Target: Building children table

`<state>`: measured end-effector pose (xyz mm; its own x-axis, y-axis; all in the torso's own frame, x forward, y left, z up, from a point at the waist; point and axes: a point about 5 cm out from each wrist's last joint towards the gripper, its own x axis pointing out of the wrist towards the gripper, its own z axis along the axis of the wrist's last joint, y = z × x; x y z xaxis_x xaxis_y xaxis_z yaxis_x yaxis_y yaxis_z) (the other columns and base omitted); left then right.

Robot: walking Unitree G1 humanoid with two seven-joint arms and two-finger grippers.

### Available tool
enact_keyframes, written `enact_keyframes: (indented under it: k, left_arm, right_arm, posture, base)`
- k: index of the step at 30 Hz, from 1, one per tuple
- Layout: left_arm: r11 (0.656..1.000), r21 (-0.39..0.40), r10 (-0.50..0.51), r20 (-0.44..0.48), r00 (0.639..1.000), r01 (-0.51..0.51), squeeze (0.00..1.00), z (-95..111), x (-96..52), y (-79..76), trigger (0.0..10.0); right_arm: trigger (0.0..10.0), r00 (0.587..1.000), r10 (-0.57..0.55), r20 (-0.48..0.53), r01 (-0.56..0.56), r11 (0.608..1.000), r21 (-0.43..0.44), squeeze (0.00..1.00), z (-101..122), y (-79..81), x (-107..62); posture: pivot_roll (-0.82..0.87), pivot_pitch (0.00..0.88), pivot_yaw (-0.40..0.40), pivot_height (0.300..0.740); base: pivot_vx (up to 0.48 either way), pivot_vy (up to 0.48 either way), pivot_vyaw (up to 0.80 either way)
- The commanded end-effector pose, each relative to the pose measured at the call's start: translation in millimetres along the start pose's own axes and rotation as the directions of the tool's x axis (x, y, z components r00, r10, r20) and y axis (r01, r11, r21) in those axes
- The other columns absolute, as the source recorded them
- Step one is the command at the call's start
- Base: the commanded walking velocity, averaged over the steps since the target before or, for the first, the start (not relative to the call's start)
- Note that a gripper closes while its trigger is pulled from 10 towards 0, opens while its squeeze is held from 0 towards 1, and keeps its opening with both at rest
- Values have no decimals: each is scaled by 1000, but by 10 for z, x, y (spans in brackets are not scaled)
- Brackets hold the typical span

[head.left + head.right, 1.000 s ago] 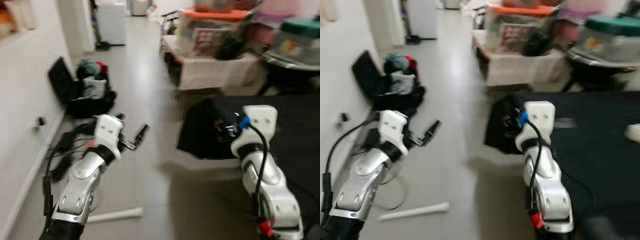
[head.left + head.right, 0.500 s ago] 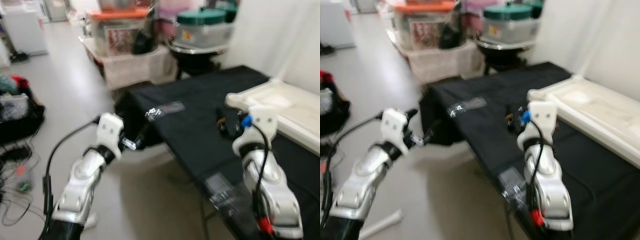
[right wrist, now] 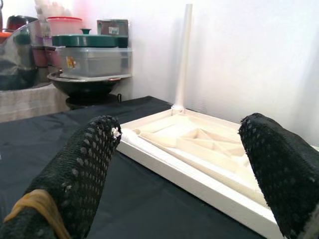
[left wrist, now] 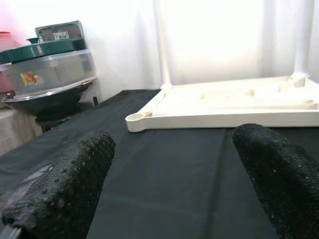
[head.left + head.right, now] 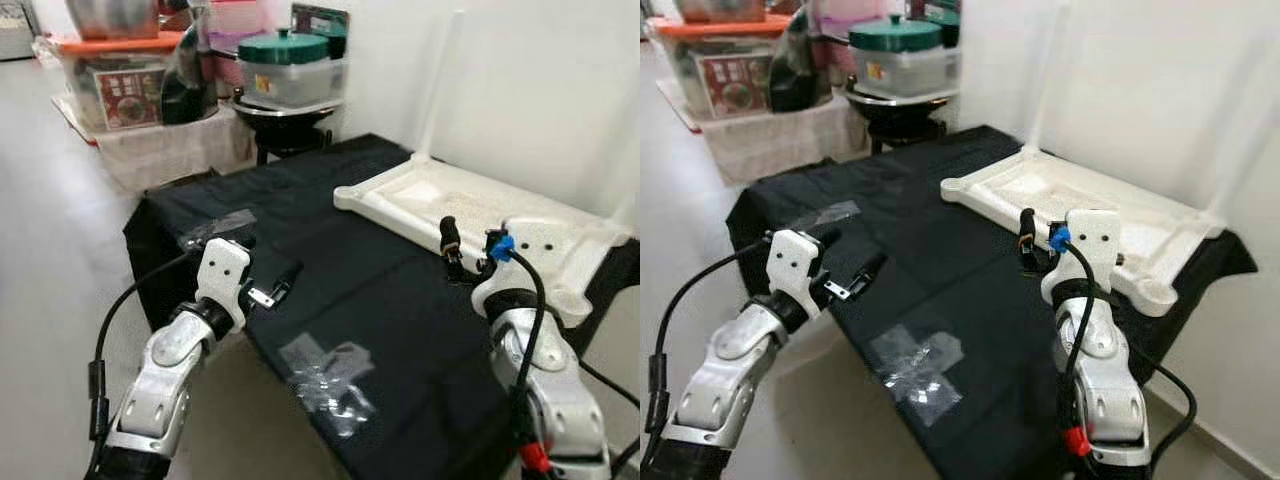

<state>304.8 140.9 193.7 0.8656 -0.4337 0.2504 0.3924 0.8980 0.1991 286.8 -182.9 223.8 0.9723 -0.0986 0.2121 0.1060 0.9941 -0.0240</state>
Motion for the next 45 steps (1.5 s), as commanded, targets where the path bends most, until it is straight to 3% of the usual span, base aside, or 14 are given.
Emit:
enact_keyframes:
  k: [1, 15, 23, 32, 45]
  left_arm:
    - [1000, -9, 11, -6, 1000, -12, 0, -25, -28, 26, 10000]
    - [1000, -13, -1, -3, 1000, 1, 0, -27, -3, -4, 10000]
    - [1000, -9, 3, -3, 1000, -3, 0, -31, 2, -10, 10000]
    - [1000, -12, 15, -3, 1000, -15, 0, -38, 29, -4, 10000]
    - [999, -23, 28, 16, 999, -28, 0, -36, 47, -5, 10000]
  right_arm:
    - [10000, 1000, 10, -2, -10, 1000, -3, 0, -2, 32, 12]
    - [10000, 1000, 0, -6, 0, 1000, -30, 0, -10, 10, 19]
    - [10000, 1000, 10, -18, -11, 996, -89, 0, -23, 28, 16]
    - [10000, 1000, 9, -22, -11, 996, -94, 0, -34, 17, 8]
    - [10000, 1000, 6, -10, -7, 996, -91, 0, -34, 12, 6]
  posture:
    - [57, 0, -64, 740]
    - [53, 0, -61, 740]
    - [46, 0, -60, 740]
    - [41, 0, -60, 740]
    - [37, 0, -60, 740]
  base:
    - [0, -480, 0]
    - [0, -480, 0]
    - [0, -479, 800]
    - [0, 0, 800]
    - [391, 0, 741]
